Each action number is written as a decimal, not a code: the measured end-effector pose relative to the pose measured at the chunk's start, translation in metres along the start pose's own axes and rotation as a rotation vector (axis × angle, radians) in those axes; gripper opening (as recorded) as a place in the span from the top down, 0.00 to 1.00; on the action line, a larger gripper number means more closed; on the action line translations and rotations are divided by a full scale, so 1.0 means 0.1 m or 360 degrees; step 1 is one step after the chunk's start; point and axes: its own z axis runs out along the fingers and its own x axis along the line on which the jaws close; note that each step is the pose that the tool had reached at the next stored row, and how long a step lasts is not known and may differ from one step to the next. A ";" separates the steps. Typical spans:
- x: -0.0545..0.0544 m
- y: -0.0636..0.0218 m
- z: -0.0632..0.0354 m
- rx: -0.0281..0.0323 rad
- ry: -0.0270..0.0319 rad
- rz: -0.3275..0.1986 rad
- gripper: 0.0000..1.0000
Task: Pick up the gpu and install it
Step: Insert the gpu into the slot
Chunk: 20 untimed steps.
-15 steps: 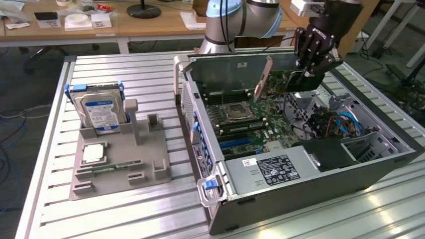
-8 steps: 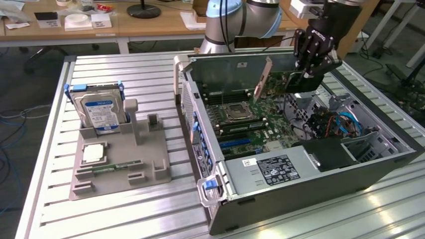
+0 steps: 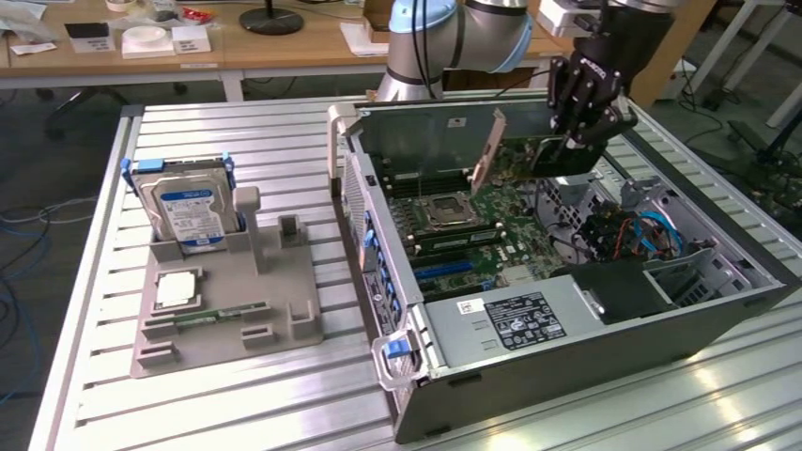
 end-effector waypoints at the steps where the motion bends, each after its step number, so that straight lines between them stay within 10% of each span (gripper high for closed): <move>1: 0.00 0.011 0.000 -0.00001 0.00002 0.0000 0.73; 20: 0.00 0.037 0.046 0.00000 0.00000 0.0000 0.73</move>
